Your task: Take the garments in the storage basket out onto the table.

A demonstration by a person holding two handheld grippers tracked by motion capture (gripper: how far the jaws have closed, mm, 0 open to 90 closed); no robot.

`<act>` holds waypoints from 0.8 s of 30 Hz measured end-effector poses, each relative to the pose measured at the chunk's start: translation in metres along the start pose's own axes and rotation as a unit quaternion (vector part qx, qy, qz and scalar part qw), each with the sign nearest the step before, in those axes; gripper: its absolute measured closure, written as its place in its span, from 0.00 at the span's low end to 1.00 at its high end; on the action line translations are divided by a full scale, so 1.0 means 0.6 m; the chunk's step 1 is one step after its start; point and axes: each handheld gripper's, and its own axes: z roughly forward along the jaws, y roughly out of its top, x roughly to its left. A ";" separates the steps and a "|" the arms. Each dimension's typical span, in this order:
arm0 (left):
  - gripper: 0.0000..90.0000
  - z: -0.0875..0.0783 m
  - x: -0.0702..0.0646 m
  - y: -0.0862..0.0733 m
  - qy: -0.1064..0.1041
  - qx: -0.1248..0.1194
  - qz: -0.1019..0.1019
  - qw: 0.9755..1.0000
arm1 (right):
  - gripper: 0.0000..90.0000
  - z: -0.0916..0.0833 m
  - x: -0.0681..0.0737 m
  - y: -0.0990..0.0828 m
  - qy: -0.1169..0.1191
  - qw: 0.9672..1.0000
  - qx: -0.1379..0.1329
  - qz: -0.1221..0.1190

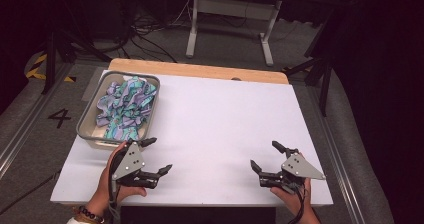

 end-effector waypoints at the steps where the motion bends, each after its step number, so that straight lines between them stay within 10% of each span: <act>1: 0.15 0.001 0.002 0.000 0.001 0.000 -0.005 1.000 | 0.09 0.000 0.000 0.000 -0.001 1.000 0.000 0.000; 24: 0.17 0.001 0.017 0.014 0.014 -0.005 -0.012 1.000 | 0.09 -0.013 -0.004 -0.011 -0.016 1.000 0.012 0.000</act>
